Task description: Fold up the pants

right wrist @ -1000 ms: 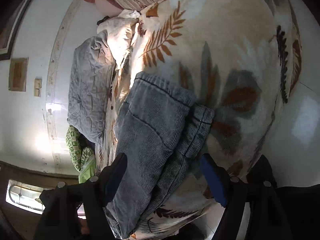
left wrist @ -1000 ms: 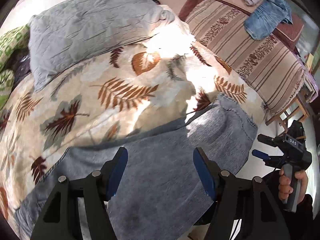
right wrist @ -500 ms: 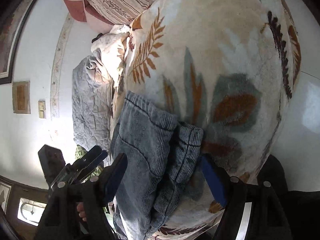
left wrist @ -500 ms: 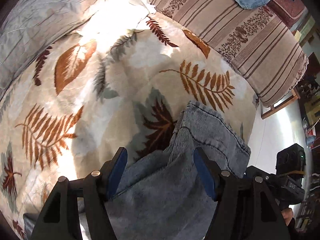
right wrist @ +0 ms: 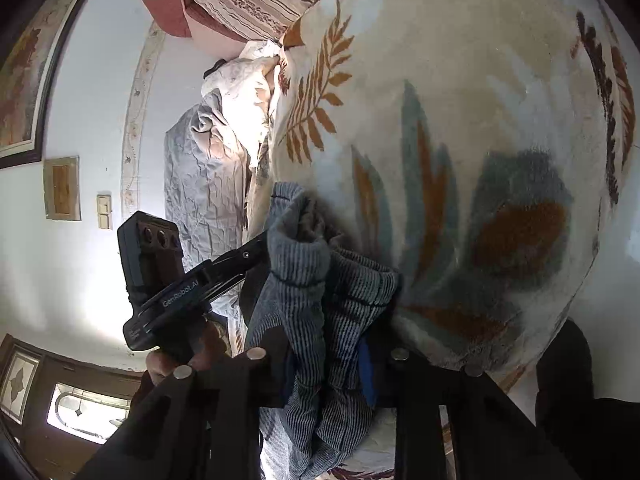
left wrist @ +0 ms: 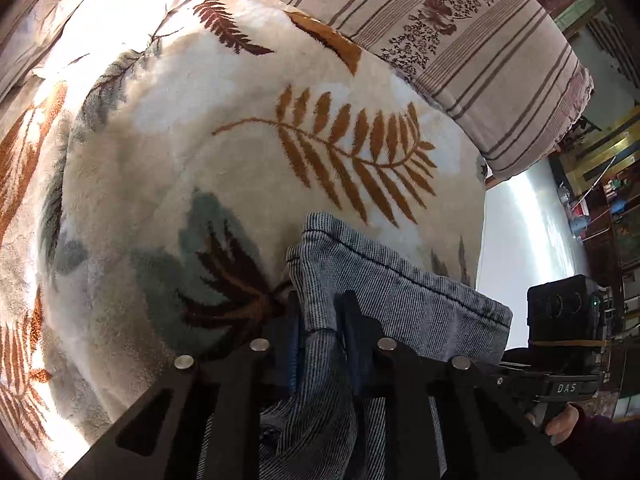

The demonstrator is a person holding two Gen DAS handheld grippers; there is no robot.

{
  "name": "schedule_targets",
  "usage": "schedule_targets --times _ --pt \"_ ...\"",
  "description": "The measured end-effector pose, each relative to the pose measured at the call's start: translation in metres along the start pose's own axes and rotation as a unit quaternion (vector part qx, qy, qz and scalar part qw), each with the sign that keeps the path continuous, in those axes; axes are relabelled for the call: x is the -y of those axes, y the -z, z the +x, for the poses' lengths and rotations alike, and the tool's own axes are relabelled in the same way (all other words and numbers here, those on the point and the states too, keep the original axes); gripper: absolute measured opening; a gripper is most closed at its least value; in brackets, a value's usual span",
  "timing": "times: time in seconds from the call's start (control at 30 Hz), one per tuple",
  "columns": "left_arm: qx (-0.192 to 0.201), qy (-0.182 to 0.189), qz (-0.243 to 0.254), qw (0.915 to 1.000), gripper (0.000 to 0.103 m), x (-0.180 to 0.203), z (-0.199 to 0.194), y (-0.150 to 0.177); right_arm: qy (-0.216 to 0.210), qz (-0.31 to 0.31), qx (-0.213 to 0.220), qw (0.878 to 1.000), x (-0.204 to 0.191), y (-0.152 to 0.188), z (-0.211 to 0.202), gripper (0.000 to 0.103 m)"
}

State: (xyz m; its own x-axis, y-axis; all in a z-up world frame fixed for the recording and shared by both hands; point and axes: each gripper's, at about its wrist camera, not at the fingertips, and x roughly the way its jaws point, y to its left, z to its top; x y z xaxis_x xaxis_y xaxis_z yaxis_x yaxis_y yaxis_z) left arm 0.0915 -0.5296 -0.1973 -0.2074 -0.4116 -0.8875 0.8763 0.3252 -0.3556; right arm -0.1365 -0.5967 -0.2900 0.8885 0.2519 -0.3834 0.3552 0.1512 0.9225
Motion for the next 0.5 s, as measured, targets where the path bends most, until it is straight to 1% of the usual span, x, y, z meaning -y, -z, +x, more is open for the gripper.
schedule_targets --times 0.07,0.13,0.23,0.37,0.5 --pt "0.004 -0.002 0.008 1.0 0.013 0.003 -0.001 0.001 -0.003 -0.006 0.002 1.0 -0.002 -0.001 0.0 0.022" --pt "0.015 -0.008 0.017 0.9997 0.011 0.007 -0.007 0.002 -0.011 -0.019 0.01 1.0 -0.005 0.001 -0.005 0.02" --pt "0.047 0.001 0.017 0.9987 0.011 0.013 -0.026 0.003 -0.014 -0.058 0.028 0.998 -0.022 0.006 -0.011 0.018" --pt "0.096 0.018 0.018 0.995 0.011 0.019 -0.075 0.009 -0.015 -0.129 0.062 0.99 -0.054 0.019 -0.024 0.018" --pt "0.146 0.025 0.038 0.9882 0.011 0.025 -0.133 0.027 -0.039 -0.19 0.087 0.977 -0.092 0.039 -0.04 0.018"
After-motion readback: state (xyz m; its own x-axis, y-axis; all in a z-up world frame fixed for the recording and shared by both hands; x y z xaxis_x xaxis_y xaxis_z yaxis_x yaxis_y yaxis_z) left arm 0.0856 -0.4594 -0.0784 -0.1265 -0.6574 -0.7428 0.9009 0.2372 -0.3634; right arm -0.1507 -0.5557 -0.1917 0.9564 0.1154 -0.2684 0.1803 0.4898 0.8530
